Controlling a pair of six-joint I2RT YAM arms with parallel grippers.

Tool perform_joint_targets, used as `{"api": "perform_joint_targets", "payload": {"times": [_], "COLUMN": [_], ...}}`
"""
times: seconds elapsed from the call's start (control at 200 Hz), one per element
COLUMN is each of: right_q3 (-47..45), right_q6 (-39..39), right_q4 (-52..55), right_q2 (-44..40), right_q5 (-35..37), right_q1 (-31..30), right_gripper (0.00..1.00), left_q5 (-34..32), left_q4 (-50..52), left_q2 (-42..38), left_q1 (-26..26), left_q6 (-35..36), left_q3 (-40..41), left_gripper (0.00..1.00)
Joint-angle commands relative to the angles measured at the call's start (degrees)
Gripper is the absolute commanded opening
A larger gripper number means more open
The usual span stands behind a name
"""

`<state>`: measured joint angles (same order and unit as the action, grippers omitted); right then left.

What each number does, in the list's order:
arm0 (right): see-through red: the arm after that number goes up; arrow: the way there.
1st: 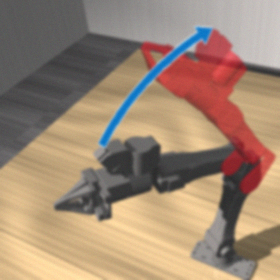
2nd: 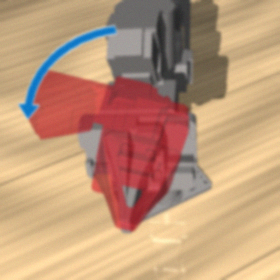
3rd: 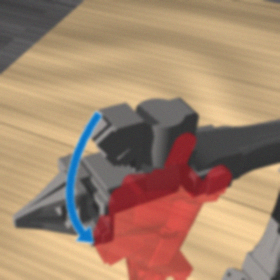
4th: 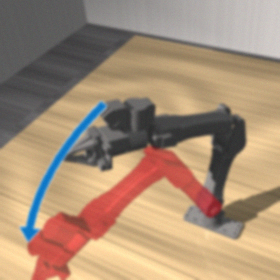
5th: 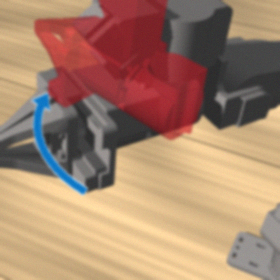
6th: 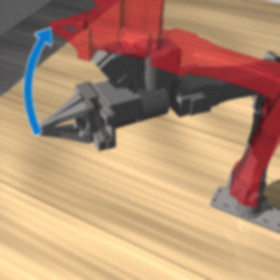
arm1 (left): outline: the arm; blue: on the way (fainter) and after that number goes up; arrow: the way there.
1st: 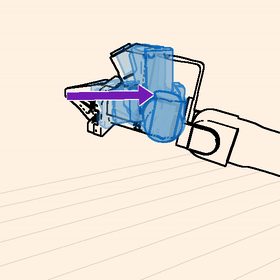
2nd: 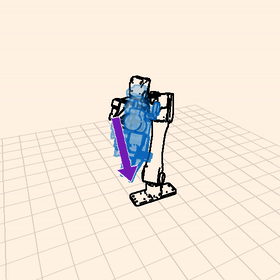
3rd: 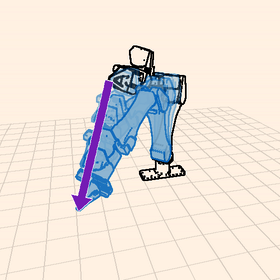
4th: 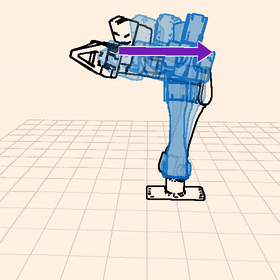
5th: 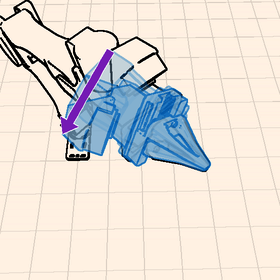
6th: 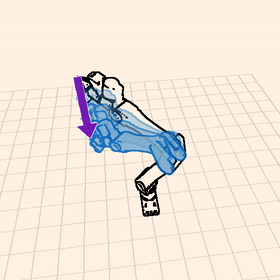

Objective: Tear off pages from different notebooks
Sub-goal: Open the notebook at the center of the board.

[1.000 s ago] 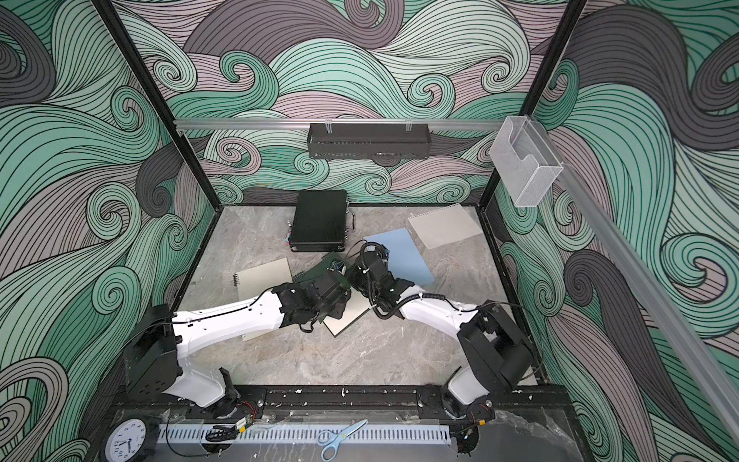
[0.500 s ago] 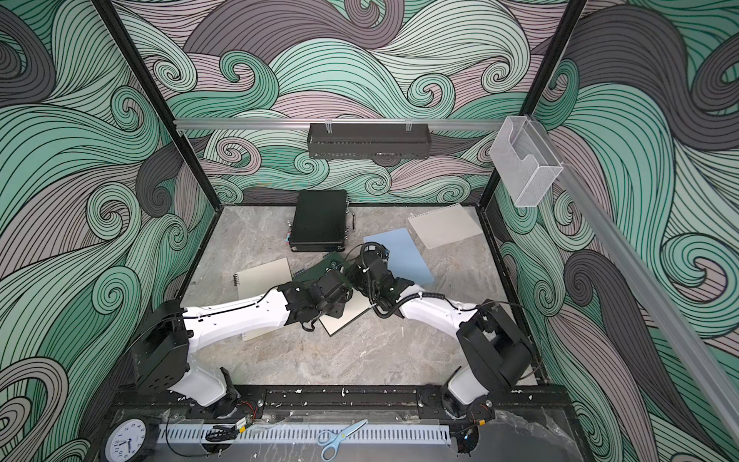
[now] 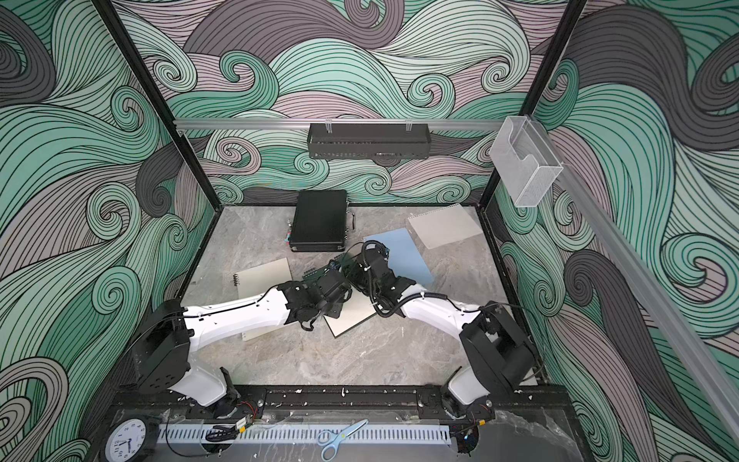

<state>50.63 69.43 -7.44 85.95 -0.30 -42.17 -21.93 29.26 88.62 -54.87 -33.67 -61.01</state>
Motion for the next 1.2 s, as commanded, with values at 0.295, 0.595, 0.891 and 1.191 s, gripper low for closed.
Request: {"api": "perform_joint_targets", "payload": {"times": [0.295,0.595,0.891,1.191], "right_q3": [-9.03,-16.09,-19.06,-25.28], "right_q6": [-2.97,-11.13,-13.81,-12.48], "right_q4": [9.45,16.32,19.34,19.84], "right_q2": [-14.18,-23.76,-27.69,-29.67], "right_q5": [4.68,4.46,6.99,7.58], "right_q1": [4.04,3.72,2.27,1.83], "right_gripper": [0.65,0.69,0.71,0.72], "left_q5": [-0.02,2.99,14.67,20.85], "left_q4": [7.65,11.43,22.14,32.99], "left_q2": [-8.11,-14.77,-15.66,-10.33], "left_q1": [2.75,7.98,14.69,22.31], "left_q6": [-8.16,-10.93,-18.44,-16.76], "left_q3": [-2.34,-1.86,-9.27,-20.91], "left_gripper": [0.00,0.00,0.00,0.00]}}
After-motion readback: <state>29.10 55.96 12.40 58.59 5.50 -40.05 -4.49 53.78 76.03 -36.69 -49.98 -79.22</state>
